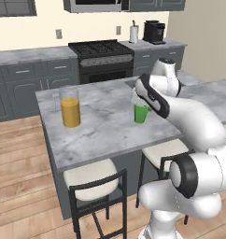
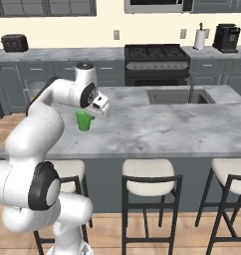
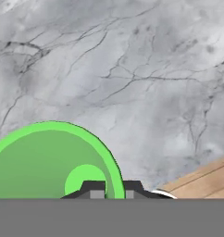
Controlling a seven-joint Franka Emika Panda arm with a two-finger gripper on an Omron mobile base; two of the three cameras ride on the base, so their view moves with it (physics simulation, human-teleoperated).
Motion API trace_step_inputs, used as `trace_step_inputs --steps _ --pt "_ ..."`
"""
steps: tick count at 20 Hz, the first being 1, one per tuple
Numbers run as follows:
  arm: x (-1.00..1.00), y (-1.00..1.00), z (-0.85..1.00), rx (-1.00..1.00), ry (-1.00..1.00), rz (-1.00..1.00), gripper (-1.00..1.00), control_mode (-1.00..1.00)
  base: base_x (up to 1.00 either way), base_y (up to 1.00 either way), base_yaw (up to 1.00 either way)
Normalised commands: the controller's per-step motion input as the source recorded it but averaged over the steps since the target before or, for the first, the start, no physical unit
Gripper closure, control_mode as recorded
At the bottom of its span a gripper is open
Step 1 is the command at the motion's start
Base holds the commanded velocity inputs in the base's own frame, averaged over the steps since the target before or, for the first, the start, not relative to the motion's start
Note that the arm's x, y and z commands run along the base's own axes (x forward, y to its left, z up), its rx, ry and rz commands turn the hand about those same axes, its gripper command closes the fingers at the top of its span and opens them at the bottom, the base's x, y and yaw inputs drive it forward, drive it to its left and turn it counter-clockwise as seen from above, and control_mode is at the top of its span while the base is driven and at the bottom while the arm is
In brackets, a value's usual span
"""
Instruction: Place the pitcher and cup on the dining counter for serving.
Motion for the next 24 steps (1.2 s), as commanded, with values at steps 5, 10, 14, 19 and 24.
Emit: trace_step_inputs --steps 5,10,14,19,24 --pt "0.33 0.14 -0.73 -0.03 0.0 0.0 1.0 -1.0 0.0 0.0 0.0" --pt "0.15 0.13 -0.55 -0.05 0.0 0.0 1.0 -1.0 0.0 0.0 0.0" --pt "0.0 0.09 -0.22 -0.02 -0.01 0.0 1.0 -1.0 0.0 0.0 0.0" --pt "0.0 0.07 -0.05 -0.04 -0.12 -0.01 1.0 -1.0 0.0 0.0 0.0" --pt "0.21 0.0 0.0 -0.05 -0.3 -0.06 1.0 -1.0 0.0 0.0 0.0"
